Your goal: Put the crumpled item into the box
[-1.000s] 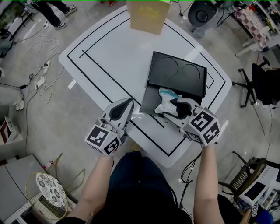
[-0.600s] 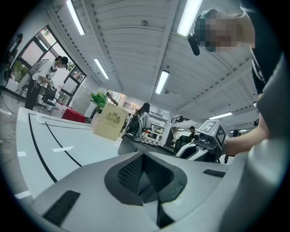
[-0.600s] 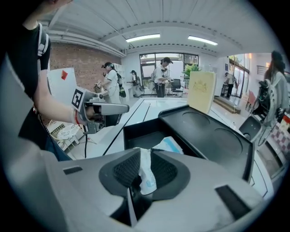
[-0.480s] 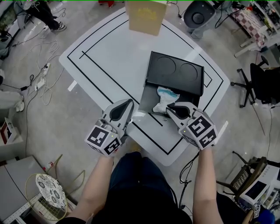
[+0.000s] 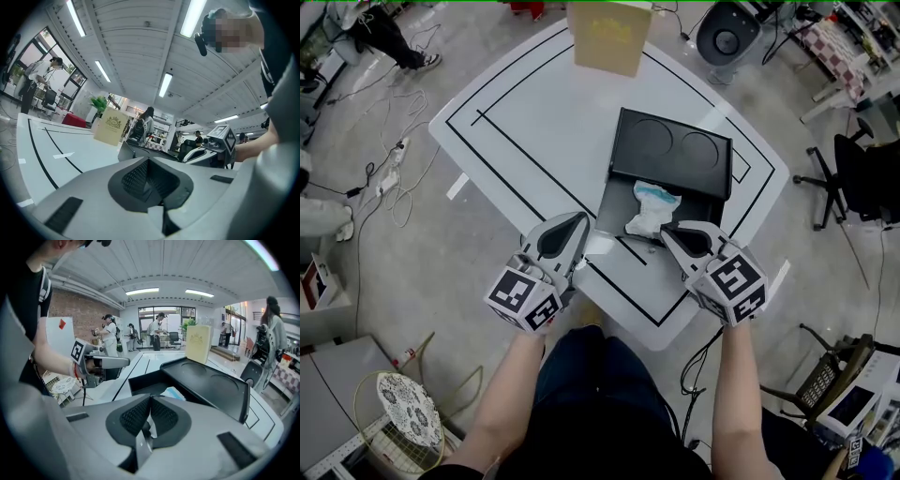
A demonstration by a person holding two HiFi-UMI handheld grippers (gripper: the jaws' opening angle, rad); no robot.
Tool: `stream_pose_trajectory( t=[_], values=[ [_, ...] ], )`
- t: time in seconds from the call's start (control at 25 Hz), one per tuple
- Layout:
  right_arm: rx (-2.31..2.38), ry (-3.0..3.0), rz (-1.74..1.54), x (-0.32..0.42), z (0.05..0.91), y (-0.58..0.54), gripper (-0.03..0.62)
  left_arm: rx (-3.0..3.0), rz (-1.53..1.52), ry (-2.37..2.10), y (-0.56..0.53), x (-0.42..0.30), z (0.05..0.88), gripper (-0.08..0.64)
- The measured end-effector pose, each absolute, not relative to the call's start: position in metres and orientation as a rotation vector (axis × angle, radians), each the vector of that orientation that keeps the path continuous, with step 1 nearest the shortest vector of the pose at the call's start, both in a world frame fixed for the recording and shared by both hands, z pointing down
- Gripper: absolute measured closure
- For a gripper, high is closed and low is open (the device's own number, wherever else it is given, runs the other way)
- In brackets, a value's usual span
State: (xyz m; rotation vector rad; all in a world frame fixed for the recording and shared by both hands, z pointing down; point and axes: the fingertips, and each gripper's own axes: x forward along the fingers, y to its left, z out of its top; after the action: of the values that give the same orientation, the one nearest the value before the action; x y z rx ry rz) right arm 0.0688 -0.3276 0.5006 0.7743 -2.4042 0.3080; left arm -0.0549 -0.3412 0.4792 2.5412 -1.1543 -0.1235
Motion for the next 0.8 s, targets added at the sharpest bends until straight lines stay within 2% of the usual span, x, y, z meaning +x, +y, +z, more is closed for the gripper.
stream_pose_trajectory(
  t=[0.8],
  values=[
    [1.110,-2.512,0.441,0.103,0.463,-0.290,0.588,2.606,-0.102,-1.136,-0.307,-0.038,0.454,0.560]
  ],
)
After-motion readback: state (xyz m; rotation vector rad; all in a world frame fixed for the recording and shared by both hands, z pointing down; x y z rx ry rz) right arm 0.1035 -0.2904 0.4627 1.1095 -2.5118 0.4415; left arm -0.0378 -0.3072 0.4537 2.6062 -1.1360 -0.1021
